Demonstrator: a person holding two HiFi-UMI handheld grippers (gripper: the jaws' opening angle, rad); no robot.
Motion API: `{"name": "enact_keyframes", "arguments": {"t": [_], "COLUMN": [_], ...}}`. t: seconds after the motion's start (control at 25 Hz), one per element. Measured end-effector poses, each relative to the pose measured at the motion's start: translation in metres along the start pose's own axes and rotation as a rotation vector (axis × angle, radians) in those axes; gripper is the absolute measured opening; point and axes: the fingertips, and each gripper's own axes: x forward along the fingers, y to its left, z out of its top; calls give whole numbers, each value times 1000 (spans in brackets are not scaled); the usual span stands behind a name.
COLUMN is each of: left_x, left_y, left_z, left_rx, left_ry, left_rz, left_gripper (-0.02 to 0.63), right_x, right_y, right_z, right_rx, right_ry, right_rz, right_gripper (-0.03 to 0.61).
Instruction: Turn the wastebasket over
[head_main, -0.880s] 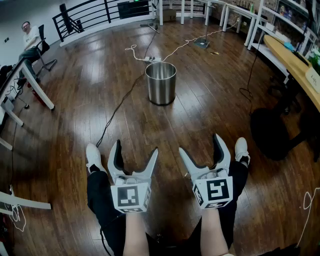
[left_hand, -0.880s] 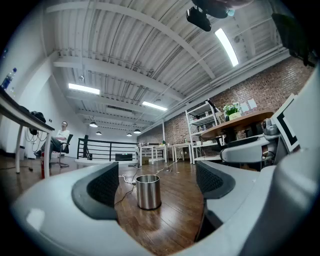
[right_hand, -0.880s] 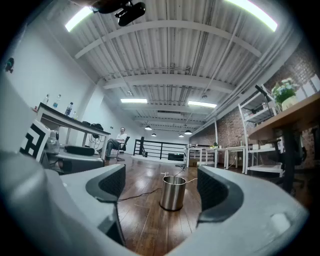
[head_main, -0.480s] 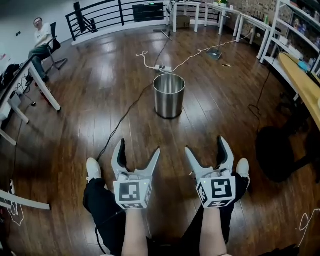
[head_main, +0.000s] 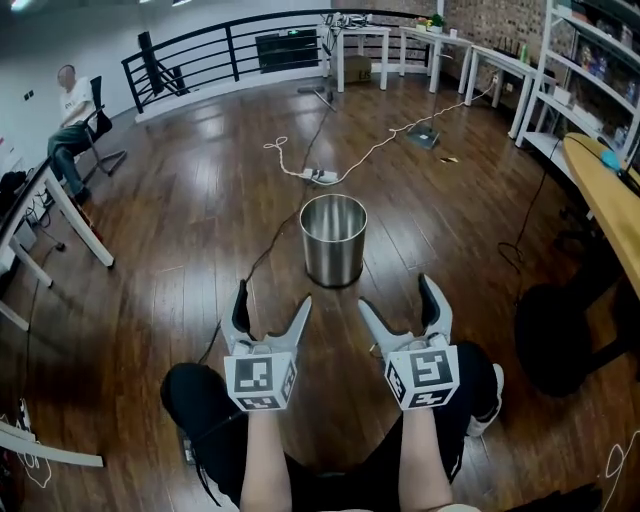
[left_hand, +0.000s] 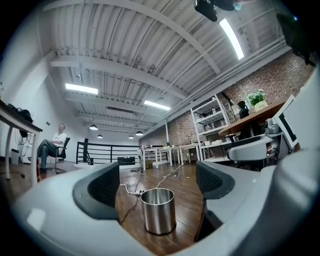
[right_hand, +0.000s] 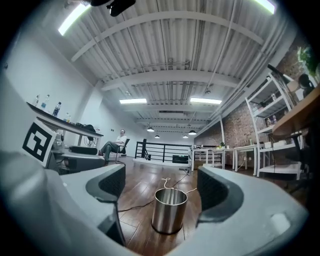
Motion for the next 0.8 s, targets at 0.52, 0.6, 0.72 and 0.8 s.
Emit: {"name": "enact_keyframes", "arguments": {"t": [0.52,0.6,0.72,0.8], "left_x": [177,200,229,246], "left_y": [50,57,65,71], "left_z": [2,-1,-7,-11], "left_rx": [5,6,11,1], "left_ry": [-53,-51,-42,-45], "left_rz": [-1,5,14,26], "left_gripper": [489,489,489,486], "right_x": [173,195,222,238], "right_y": [-57,-61,-68,-73], "right_z": [18,14,5,-3], "right_rx": [-58,-66,-75,-88], "right_ry": [-22,-10,16,37], "right_rz": [69,99,135,158], "right_gripper": [436,436,436,436]}}
